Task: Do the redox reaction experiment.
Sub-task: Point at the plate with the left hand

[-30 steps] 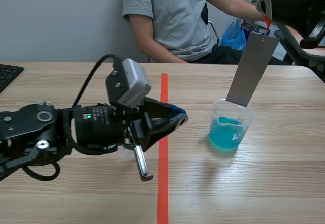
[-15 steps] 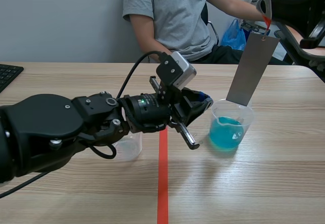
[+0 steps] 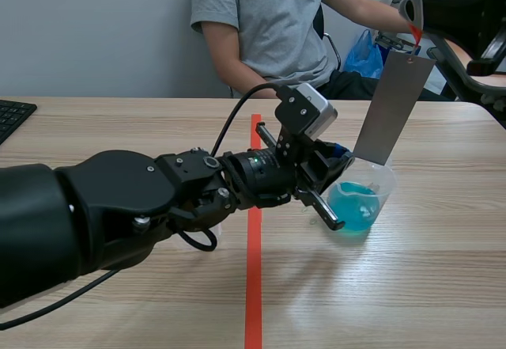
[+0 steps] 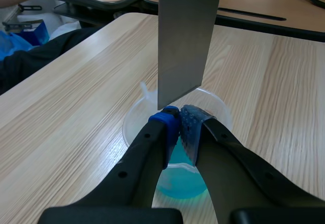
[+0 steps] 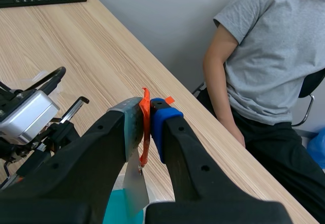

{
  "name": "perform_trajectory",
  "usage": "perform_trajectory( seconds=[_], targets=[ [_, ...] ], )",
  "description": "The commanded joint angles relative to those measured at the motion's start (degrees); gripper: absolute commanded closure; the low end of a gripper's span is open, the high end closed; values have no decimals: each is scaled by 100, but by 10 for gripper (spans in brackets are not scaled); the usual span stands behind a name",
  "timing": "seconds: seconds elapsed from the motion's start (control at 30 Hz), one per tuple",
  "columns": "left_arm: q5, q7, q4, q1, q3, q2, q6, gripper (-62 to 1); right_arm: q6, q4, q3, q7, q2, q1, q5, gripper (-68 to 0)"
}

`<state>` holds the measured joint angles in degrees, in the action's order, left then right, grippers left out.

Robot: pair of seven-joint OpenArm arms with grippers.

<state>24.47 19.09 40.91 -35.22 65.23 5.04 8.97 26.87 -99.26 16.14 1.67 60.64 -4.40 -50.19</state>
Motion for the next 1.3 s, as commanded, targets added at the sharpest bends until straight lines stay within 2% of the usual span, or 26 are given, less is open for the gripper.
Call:
perform_trajectory(
  seconds=[0.0, 0.27, 0.93, 1.1, 1.27],
  targets=[
    [17, 85, 103, -101, -15, -55, 7, -46, -17, -42, -50, 122, 76, -116, -44, -11],
    [17, 52, 103, -98, -15, -57, -201, -46, -17, -42, -50, 120, 76, -116, -44, -11],
    [24, 92, 105, -76, -15, 7, -243, -46, -17, -42, -50, 109, 74, -116, -46, -11],
    [61, 291, 476, 210, -232, 514, -243, -46, 2, -42, -50, 107, 74, -116, -46, -11],
    [61, 164, 1390, 809, -911, 1480, -243, -46, 2, -42, -50, 107, 74, -116, -46, -11]
  ],
)
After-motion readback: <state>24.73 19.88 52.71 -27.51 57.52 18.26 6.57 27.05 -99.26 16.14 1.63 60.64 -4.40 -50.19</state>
